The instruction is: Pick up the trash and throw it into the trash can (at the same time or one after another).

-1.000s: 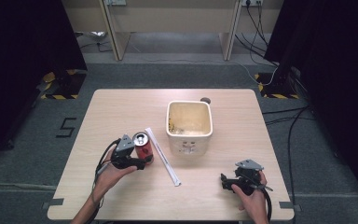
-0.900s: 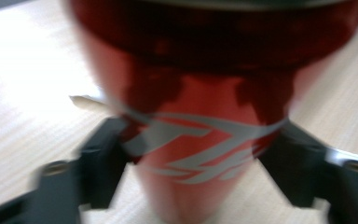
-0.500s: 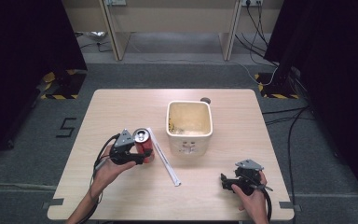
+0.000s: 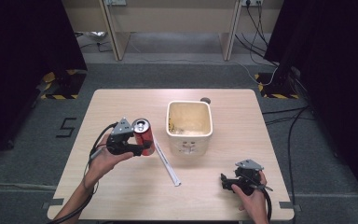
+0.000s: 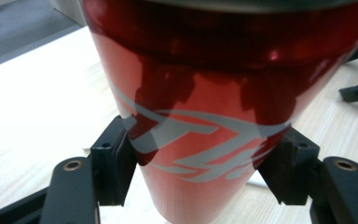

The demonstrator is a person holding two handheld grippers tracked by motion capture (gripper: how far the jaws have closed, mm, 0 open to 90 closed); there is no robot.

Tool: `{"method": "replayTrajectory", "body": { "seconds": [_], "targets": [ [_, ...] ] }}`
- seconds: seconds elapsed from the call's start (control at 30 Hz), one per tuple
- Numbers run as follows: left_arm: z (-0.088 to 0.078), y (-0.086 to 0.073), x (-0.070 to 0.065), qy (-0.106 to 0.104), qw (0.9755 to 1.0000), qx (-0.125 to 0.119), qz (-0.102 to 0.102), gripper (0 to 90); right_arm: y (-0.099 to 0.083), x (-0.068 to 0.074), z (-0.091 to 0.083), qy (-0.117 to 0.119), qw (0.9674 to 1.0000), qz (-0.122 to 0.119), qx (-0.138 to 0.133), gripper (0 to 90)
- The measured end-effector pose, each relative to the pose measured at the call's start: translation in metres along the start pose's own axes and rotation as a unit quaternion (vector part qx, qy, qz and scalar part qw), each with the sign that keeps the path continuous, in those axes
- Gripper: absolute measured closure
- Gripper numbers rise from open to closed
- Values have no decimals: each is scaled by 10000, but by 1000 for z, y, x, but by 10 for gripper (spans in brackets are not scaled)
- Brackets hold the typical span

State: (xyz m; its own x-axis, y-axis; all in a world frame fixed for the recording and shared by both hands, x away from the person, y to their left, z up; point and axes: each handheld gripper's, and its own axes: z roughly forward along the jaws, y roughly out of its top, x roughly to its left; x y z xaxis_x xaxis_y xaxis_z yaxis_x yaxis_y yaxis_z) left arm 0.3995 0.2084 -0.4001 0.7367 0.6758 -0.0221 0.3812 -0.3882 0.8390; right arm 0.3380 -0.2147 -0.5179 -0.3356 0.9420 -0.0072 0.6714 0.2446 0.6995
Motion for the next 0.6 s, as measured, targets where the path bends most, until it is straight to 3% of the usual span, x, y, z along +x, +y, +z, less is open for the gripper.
{"method": "replayTrajectory", "body": {
  "seconds": [0.6],
  "targets": [
    [-9, 43, -3, -157, 9996, -174, 136, 342, 0, 0, 0, 1, 10000, -21, -3, 3]
  ]
}}
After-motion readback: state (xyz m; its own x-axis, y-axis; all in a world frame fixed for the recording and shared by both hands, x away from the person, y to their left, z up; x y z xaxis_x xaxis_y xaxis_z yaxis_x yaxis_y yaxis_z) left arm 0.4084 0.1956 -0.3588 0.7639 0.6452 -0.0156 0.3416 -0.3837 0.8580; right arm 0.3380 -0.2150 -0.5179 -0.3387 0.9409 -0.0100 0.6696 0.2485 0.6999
